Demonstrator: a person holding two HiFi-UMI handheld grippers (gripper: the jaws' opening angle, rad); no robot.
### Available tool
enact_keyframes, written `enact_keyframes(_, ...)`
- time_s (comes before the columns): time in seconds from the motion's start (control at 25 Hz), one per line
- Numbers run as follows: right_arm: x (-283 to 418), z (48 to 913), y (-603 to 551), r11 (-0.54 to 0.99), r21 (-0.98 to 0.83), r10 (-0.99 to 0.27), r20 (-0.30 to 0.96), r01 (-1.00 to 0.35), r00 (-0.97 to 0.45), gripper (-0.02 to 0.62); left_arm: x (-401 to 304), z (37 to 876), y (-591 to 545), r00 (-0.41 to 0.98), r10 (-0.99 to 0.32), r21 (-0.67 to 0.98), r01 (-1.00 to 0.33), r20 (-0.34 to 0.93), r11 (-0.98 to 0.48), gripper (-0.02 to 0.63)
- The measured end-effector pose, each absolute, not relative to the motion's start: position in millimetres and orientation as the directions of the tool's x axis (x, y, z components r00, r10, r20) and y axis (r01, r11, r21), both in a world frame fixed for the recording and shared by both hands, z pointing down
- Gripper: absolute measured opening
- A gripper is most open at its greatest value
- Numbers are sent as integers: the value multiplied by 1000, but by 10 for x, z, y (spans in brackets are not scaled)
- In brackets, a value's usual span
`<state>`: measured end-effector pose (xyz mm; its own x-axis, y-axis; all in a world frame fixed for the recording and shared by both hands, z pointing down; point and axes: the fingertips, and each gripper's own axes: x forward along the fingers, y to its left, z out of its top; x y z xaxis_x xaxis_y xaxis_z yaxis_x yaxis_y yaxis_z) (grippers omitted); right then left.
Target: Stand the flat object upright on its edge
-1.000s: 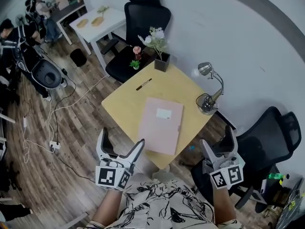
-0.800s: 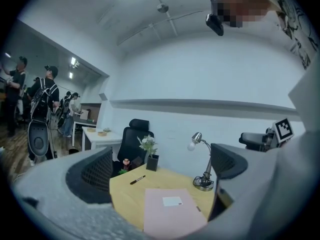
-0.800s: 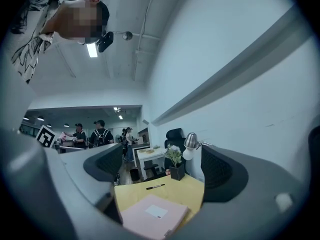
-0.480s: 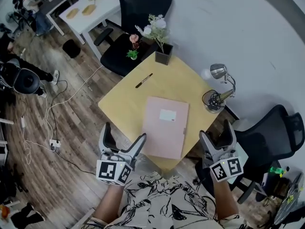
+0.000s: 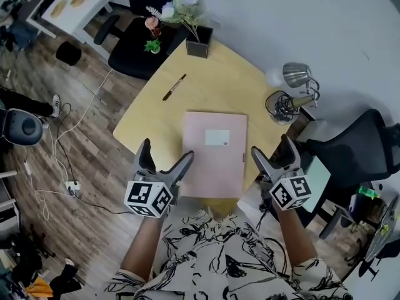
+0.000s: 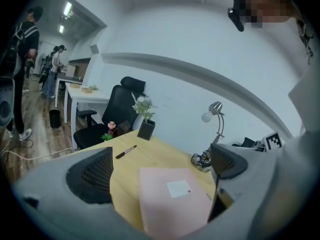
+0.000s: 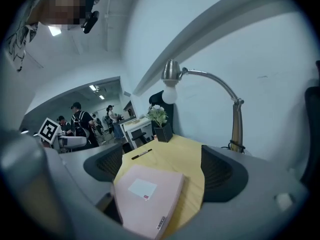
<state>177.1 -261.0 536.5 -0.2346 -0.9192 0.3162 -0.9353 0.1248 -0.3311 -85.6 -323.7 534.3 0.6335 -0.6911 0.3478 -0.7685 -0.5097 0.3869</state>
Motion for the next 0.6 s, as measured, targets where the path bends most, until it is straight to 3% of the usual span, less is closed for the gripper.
enact_keyframes(0.6,1713,6724,-3185,9,-516,-817,491,-856,-304,483,-381,6685,-3683,711,-495,568,-700,500,-433,569)
